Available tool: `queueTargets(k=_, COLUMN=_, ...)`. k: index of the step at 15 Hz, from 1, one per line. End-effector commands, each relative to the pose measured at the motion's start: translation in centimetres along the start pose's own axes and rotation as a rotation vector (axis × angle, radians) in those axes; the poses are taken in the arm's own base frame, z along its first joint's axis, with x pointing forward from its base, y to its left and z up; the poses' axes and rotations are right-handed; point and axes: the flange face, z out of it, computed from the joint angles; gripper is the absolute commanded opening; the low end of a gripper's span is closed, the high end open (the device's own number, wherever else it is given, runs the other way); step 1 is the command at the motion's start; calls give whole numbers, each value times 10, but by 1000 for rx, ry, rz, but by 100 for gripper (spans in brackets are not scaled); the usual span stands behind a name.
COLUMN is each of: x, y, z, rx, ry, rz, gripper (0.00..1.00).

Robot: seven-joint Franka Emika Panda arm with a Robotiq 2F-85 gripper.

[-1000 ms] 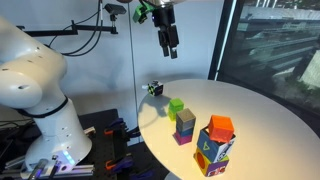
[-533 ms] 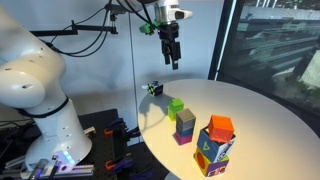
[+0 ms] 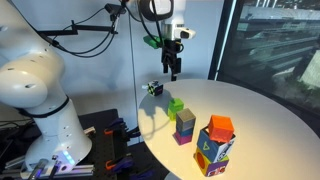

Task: Unstack the green blocks

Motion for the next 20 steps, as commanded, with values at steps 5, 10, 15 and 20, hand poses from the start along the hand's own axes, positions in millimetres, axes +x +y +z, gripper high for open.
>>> queueTargets(k=5, x=3, y=0, z=4, rx=0, ry=-10, rz=-2, gripper=100)
queueTargets(k=10, x=9, y=5, z=21, rx=-15, ry=-18, rz=54, gripper=100)
queueTargets(k=15, x=17, y=10, z=48, rx=-13, ry=-24, rz=85, gripper=100)
queueTargets(k=20, x=23, y=16, z=76, rx=-10, ry=-6, rz=78, gripper=100)
